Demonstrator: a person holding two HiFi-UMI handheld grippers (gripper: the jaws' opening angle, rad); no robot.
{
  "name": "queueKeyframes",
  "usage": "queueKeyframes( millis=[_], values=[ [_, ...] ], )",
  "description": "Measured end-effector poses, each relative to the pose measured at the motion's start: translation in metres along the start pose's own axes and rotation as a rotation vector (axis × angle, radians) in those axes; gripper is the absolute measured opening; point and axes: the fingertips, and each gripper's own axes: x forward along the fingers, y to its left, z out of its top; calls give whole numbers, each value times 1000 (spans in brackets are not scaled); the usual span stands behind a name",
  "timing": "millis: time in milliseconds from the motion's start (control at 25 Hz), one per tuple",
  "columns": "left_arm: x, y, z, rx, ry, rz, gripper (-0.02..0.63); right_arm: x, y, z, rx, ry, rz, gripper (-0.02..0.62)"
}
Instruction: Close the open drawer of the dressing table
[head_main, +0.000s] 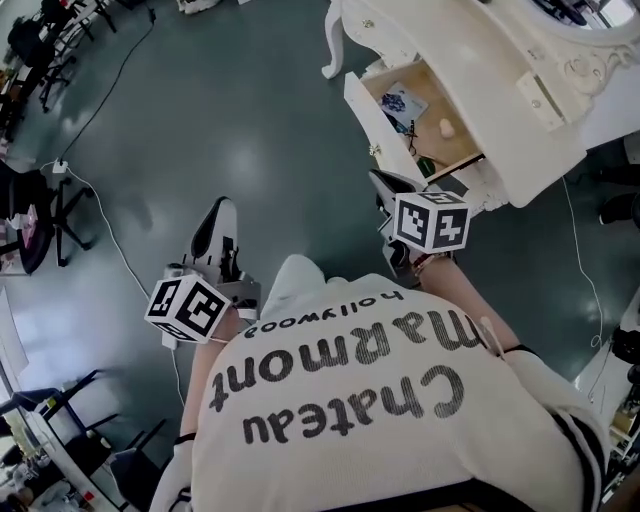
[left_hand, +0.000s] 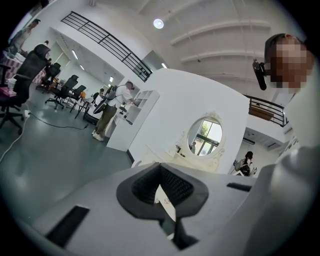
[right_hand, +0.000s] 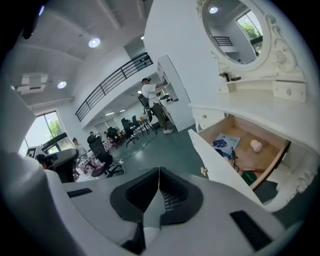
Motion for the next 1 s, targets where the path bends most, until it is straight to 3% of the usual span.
queueKeyframes(
  millis=[320,560,800,1000],
  values=[
    [39,20,4,-15,71,-21,9,31,-32,-31,271,36,-85,29],
    [92,38,32,6,111,-84,9,65,-51,-51,566,3,-142,29],
    [143,54,63,38,160,-155,9,85,-76,-65,744,-41,-288,29],
    [178,64,85,62,192,-225,9,88,-99,-60,896,-158,-416,31]
  ],
)
